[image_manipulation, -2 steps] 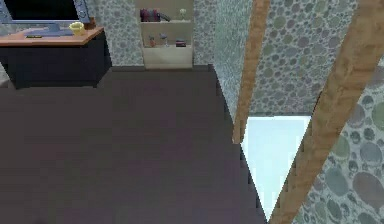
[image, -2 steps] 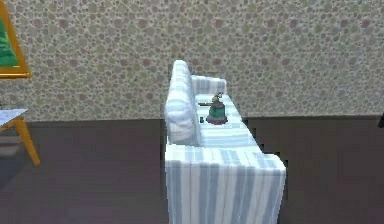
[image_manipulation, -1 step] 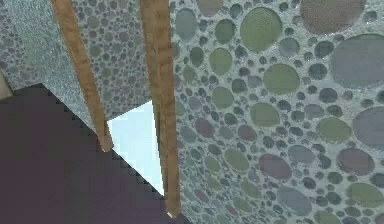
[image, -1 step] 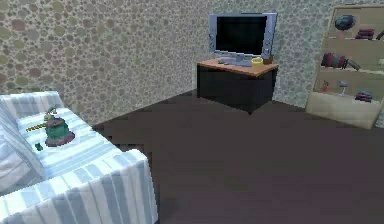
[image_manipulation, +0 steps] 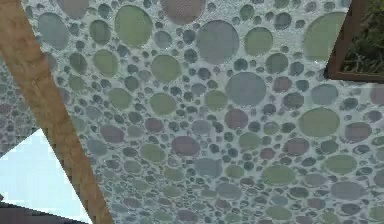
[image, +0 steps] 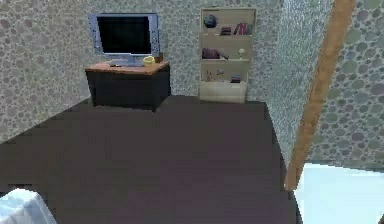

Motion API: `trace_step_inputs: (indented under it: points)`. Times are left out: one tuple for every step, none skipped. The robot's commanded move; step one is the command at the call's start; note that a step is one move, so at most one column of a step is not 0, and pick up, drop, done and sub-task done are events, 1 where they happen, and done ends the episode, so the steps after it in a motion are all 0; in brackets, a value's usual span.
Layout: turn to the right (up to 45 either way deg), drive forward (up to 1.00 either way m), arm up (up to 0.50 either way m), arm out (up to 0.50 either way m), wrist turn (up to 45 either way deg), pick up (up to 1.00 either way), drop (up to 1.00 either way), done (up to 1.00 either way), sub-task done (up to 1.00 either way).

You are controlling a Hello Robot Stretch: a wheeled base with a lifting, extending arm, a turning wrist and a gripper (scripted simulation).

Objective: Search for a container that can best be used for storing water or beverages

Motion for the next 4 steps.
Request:
trace_step_inputs:
  points:
    - [0.0,0.90,0.00,0.00,0.0,0.00,0.00,0.00,0.00]
    - [45.0,0.00,0.00,0.00,0.0,0.00,0.00,0.00,0.00]
    - [33.0,0.00,0.00,0.00,0.0,0.00,0.00,0.00,0.00]
    - [0.0,0.25,0.00,0.00,0.0,0.00,0.00,0.00,0.00]
